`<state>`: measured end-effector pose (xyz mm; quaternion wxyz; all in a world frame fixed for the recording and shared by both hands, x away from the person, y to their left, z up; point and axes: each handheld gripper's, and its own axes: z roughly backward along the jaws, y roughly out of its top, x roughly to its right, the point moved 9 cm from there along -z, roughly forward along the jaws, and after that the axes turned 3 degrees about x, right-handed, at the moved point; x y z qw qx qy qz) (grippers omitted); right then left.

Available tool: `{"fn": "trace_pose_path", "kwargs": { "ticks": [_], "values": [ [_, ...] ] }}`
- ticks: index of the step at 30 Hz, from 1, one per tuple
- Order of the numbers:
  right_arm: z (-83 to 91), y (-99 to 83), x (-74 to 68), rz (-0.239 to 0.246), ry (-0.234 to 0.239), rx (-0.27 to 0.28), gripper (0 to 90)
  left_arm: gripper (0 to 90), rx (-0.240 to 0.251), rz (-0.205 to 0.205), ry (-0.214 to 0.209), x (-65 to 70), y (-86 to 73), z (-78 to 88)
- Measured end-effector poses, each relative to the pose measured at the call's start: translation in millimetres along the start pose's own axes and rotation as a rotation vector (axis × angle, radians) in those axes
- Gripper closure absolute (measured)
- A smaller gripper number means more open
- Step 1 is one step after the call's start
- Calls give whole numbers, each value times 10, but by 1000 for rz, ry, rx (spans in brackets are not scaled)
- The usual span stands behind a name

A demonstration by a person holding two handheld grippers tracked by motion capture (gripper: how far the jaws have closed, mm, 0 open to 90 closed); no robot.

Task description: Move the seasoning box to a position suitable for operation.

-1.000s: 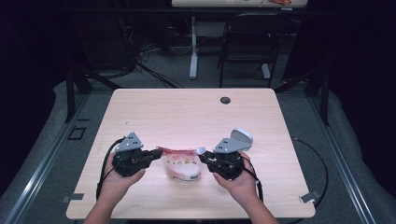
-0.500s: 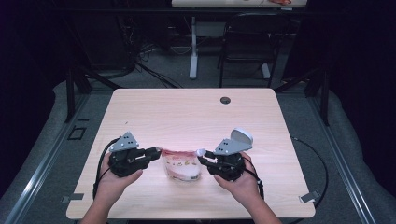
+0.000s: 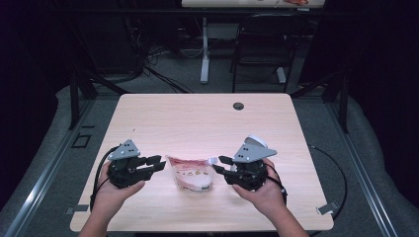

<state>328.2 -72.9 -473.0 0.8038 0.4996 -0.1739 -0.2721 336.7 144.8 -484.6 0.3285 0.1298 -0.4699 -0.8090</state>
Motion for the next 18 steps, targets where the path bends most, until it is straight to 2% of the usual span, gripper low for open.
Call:
{"fn": "trace_pose_path", "kwargs": {
  "ticks": [7,12,18],
  "values": [
    [41,227,-50,34,28,4,650,683,6,-1,8,-24,18,70],
    [-60,313,-58,49,48,-15,652,676,4,13,17,-92,-8,110],
    [-239,408,-159,73,86,-41,663,676,3,23,22,-136,-36,116]
  ]
}}
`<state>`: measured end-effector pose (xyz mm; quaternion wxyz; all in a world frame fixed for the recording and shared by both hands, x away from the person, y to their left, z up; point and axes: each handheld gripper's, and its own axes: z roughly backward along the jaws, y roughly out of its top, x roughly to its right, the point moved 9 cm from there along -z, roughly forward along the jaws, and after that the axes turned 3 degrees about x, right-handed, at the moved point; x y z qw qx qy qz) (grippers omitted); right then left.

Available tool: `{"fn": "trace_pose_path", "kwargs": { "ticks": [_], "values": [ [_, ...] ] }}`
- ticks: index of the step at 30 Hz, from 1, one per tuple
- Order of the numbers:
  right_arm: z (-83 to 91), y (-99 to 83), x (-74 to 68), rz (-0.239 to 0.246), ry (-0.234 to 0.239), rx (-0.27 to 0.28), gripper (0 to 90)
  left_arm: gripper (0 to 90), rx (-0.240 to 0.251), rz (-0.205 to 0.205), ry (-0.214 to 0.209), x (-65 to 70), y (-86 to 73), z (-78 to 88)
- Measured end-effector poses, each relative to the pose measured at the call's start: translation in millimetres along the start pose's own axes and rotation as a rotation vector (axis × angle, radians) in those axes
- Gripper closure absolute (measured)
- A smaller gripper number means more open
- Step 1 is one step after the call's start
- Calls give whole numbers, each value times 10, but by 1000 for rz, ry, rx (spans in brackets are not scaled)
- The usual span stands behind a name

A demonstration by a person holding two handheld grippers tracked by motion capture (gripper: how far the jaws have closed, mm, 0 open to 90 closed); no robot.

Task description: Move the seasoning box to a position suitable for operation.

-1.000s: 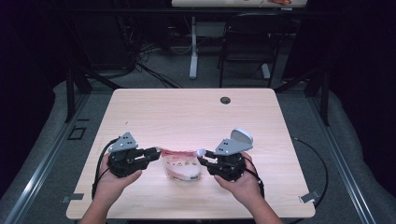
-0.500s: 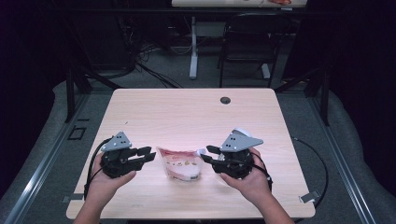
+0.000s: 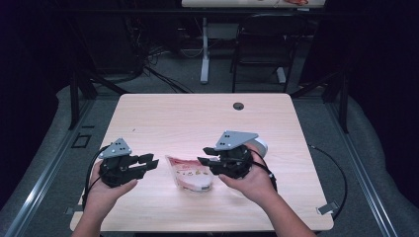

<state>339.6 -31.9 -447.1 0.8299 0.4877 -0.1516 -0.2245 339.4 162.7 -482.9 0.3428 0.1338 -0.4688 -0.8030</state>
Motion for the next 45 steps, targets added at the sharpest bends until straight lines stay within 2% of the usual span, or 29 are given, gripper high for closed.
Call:
{"fn": "trace_pose_path", "kwargs": {
  "ticks": [9,19,32,36,45],
  "values": [
    [-318,156,-191,64,52,-67,695,676,3,2,3,-24,-14,10],
    [-565,215,-282,99,66,-153,734,676,4,4,2,-33,-17,27],
    [-711,122,-278,96,82,-246,765,676,-5,3,-1,-34,-36,-6],
    [-738,91,-276,125,74,-282,777,676,-6,5,0,-44,-41,-7],
    [-778,78,-272,128,75,-298,810,673,-8,13,-1,-52,-51,-18]
  ]
}}
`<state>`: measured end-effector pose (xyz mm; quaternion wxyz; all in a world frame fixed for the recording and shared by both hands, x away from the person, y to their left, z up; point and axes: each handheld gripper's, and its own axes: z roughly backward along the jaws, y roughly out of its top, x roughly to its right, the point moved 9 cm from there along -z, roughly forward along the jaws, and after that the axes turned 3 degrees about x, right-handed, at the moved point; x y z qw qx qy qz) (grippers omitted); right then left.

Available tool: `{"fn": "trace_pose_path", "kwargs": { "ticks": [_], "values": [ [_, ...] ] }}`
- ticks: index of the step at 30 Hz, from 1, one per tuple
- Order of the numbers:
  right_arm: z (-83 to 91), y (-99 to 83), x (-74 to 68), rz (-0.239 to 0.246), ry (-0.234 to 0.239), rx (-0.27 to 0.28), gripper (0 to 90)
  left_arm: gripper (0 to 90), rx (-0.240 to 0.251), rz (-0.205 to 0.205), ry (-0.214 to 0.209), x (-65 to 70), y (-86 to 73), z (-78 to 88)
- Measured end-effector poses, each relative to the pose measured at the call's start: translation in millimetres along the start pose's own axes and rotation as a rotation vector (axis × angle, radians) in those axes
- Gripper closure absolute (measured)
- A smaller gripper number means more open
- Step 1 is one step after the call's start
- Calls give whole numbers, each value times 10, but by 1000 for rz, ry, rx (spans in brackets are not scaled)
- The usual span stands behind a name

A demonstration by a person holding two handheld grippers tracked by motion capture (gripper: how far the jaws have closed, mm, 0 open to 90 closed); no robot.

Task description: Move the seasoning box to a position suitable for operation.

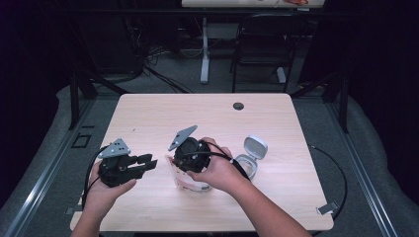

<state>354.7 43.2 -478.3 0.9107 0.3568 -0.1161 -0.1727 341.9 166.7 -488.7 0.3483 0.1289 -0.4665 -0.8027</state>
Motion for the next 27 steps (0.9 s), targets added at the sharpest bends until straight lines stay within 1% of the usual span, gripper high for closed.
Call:
{"fn": "trace_pose_path", "kwargs": {
  "ticks": [3,5,8,12,15,20,23,25,27],
  "values": [
    [-8,2,3,-4,8,-8,814,661,-1,-1,-6,5,-2,-9],
    [-4,2,4,5,12,-20,826,658,-1,-3,-8,11,-1,-12],
    [-5,8,1,12,15,-21,847,654,-3,-4,-11,19,-3,-20],
    [1,9,11,35,11,-32,880,646,-5,-3,-14,17,-9,-25],
    [-1,13,12,44,9,-24,894,634,-1,1,-19,18,-8,-24],
    [22,5,24,59,16,-30,899,613,-7,-2,-27,26,-14,-33],
    [35,-2,34,69,12,-32,900,606,-10,-6,-29,34,-19,-46],
    [46,-6,46,66,11,-26,900,598,-10,-4,-31,41,-23,-56],
    [64,-12,64,60,15,-17,900,585,-12,-11,-37,45,-27,-65]
  ]
}}
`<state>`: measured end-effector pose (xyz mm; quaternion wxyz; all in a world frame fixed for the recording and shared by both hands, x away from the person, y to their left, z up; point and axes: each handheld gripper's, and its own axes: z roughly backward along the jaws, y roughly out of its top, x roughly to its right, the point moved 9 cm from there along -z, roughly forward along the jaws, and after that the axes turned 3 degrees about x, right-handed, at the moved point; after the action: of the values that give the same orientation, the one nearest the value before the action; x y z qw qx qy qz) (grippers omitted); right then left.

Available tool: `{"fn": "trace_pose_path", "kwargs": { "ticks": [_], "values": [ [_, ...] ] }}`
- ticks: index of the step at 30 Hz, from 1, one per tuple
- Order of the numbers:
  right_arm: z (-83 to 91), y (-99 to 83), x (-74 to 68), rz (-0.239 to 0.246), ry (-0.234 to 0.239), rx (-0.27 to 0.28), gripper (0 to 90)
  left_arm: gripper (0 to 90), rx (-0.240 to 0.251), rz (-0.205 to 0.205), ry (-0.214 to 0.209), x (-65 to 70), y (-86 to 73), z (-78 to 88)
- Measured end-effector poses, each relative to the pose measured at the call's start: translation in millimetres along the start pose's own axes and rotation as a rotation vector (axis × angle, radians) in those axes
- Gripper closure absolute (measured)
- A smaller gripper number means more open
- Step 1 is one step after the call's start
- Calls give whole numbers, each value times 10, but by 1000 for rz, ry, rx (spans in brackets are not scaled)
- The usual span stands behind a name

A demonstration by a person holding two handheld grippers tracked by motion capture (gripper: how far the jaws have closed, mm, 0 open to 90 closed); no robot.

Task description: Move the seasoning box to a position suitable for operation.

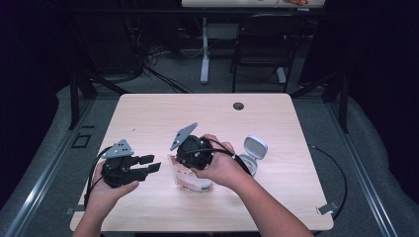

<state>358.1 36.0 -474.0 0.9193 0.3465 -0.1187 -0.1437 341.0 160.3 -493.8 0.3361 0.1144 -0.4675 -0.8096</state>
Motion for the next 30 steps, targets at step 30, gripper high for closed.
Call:
{"fn": "trace_pose_path", "kwargs": {
  "ticks": [30],
  "values": [
    [416,20,19,-22,6,146,900,499,-32,-71,-97,204,-150,-350]
  ]
}}
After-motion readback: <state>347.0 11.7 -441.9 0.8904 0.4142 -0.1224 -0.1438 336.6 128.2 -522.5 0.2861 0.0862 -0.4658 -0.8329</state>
